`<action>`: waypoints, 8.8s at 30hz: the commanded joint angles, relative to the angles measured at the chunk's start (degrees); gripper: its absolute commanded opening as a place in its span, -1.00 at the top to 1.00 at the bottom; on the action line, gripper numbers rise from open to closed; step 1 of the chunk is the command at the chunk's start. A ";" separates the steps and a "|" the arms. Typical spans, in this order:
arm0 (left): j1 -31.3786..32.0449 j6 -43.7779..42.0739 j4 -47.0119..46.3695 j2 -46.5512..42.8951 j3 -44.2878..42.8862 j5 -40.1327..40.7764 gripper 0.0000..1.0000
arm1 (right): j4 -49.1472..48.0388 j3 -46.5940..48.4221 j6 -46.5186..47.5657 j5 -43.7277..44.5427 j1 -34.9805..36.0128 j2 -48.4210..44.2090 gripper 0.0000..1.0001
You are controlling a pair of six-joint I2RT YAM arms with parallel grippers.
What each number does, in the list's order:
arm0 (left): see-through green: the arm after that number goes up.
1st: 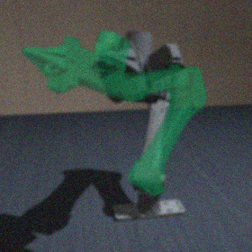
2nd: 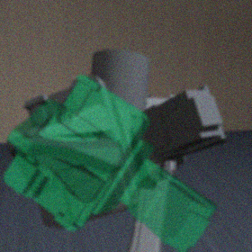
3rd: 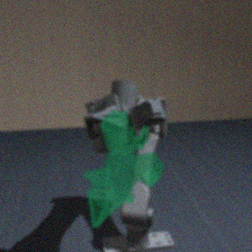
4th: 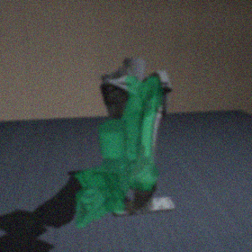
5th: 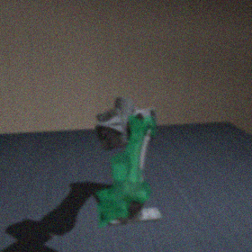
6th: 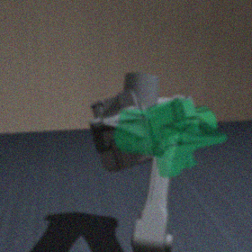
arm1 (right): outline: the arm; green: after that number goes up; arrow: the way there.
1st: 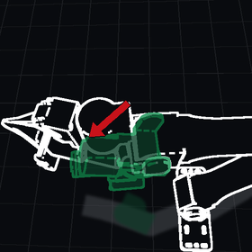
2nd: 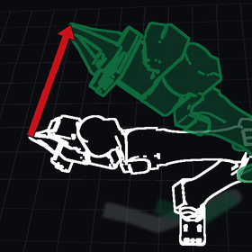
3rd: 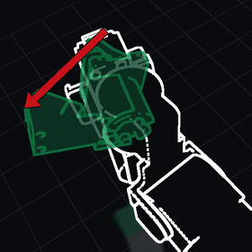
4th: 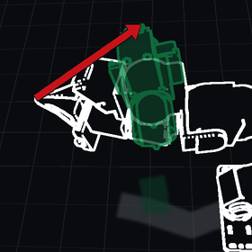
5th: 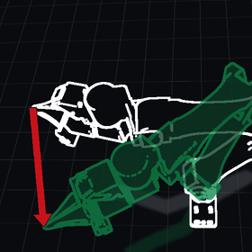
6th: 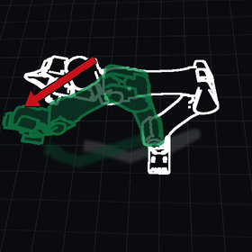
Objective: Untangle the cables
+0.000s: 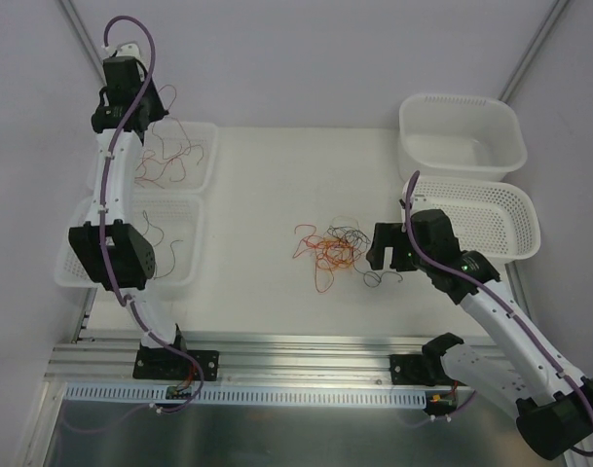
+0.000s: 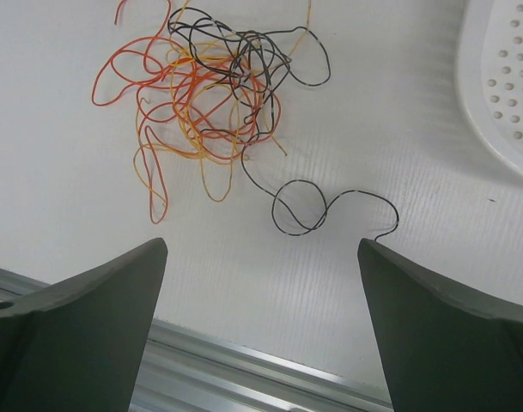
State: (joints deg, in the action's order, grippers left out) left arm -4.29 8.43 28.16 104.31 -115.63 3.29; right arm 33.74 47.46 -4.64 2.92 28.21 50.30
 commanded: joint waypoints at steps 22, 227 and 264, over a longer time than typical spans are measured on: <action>4.11 6.43 -2.32 -18.86 29.02 -11.20 -0.98 | -2.63 -0.18 -3.88 -1.07 1.85 2.43 -0.93; 33.74 25.50 -21.75 -14.58 72.83 -11.82 1.00 | -0.86 59.67 15.89 -6.08 1.59 12.81 0.99; 27.49 26.29 -20.87 -31.95 70.99 -15.25 -0.42 | 3.18 40.88 8.97 3.33 1.50 -3.63 0.99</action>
State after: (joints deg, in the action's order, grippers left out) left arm 21.71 36.25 7.01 79.72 -43.35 -11.77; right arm 38.04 91.68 10.04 12.19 29.87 47.11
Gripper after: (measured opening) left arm 0.679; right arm 0.018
